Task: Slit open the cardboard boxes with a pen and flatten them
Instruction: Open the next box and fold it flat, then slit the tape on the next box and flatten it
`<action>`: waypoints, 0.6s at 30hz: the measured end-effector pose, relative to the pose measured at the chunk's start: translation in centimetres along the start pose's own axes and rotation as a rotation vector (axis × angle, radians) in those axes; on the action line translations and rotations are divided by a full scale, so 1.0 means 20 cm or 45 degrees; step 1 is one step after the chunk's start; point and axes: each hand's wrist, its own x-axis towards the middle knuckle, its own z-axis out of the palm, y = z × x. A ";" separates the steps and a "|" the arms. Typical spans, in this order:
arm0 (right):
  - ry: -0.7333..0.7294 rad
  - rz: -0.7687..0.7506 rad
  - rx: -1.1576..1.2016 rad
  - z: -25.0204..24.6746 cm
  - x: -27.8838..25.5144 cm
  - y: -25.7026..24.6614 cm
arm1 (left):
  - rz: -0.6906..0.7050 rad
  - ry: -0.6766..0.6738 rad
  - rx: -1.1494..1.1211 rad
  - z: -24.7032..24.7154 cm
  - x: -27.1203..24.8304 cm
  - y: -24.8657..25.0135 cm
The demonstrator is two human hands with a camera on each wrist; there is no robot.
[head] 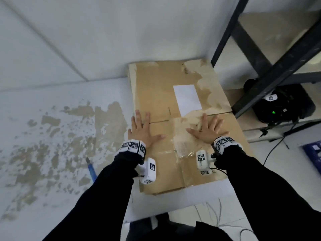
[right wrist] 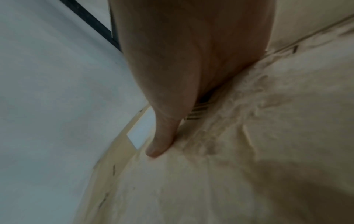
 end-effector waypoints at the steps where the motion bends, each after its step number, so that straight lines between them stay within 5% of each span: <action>1: 0.016 0.011 -0.003 -0.01 -0.02 -0.03 | 0.002 0.029 -0.030 -0.01 -0.02 0.01; 6: 0.204 -0.220 -0.072 0.12 -0.19 -0.20 | 0.095 0.197 -0.591 0.07 -0.37 -0.10; 8: 0.248 -0.485 -0.038 0.25 -0.34 -0.32 | 0.087 0.175 -0.881 0.14 -0.64 -0.24; 10: 0.206 -0.866 0.112 0.39 -0.55 -0.49 | -0.071 0.330 -1.162 0.23 -0.93 -0.41; 14: -0.432 -1.312 0.159 0.75 -0.95 -0.85 | -0.674 0.775 -1.430 0.48 -1.49 -0.81; 18: -1.073 -1.400 -0.499 1.23 -1.22 -1.13 | -1.336 0.877 -1.539 0.86 -1.89 -1.19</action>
